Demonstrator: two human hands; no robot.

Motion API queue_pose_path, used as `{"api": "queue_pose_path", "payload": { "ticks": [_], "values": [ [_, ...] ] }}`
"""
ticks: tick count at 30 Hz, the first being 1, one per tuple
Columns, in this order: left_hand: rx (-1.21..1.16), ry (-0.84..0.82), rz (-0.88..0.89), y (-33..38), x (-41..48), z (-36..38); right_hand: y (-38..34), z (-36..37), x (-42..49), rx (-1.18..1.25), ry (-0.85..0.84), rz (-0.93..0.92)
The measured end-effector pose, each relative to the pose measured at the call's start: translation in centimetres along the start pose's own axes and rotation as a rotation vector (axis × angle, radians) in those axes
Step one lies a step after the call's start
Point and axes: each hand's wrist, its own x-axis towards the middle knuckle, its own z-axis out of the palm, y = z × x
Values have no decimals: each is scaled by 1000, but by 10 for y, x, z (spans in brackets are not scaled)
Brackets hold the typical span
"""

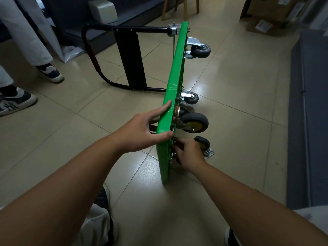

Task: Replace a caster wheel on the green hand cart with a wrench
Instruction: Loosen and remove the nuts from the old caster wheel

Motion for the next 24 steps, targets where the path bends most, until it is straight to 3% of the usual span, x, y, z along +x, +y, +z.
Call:
{"api": "queue_pose_path", "payload": {
  "ticks": [7,9,12,17,24],
  "values": [
    [23,-8,-23,4,1,0,23,-25,-20,-374,-201,30],
    [21,-6,-27,3,0,1,17,-40,-29,-382,-220,63],
    [8,4,-29,3,-1,2,-6,-55,-42,-193,-163,37],
    [1,15,-7,3,-2,2,-47,-56,-54,426,-131,302],
    [-42,70,-8,4,-4,1,-69,-53,-45,572,-105,402]
  ]
}}
